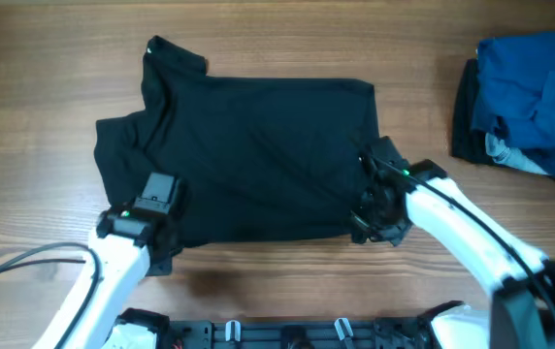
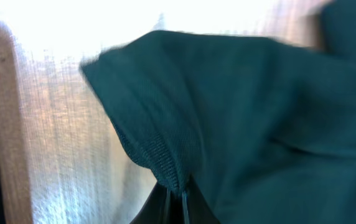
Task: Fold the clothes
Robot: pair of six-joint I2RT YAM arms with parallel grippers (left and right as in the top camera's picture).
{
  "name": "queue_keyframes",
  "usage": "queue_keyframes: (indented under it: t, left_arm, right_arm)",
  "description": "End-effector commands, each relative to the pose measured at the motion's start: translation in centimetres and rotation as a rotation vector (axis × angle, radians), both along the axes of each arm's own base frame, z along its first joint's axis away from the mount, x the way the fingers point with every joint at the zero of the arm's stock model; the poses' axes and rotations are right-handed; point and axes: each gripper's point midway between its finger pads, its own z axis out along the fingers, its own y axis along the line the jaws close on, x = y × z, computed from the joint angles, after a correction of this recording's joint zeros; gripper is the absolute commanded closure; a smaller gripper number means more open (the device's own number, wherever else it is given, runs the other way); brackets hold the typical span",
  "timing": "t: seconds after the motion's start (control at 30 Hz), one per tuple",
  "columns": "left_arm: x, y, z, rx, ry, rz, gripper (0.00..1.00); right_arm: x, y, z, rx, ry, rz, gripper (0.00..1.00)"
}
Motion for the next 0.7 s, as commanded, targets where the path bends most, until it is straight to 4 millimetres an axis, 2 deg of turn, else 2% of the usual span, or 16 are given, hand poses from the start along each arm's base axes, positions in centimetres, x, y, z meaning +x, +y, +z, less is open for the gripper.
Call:
queue_keyframes:
  t: [0.0, 0.13, 0.37, 0.47, 0.57, 0.67]
  left_arm:
    - [0.9, 0.7, 2.9, 0.045, -0.105, -0.099, 0.96]
    - [1.4, 0.6, 4.6, 0.032, -0.214, -0.14, 0.96]
    - [8.3, -1.1, 7.7, 0.093, -0.444, -0.406, 0.96]
    - [9.9, -1.5, 7.0, 0.107, -0.439, -0.431, 0.96]
    - [11.6, -1.5, 4.9, 0.132, -0.386, -0.427, 0.96]
    - [14.8, -2.1, 3.9, 0.171, -0.416, -0.495, 0.96]
  right_arm:
    - [-1.0, -1.3, 2.1, -0.021, -0.042, -0.047, 0.96]
    - [-1.5, -1.5, 3.7, -0.004, -0.084, -0.062, 0.96]
    - [1.2, -1.1, 3.2, -0.011, -0.166, -0.065, 0.96]
    - [2.5, -1.2, 2.6, -0.035, -0.199, -0.066, 0.96]
    - [4.4, -1.8, 1.9, -0.085, -0.249, -0.076, 0.96]
    - [6.7, -2.2, 1.3, -0.133, -0.321, -0.092, 0.96]
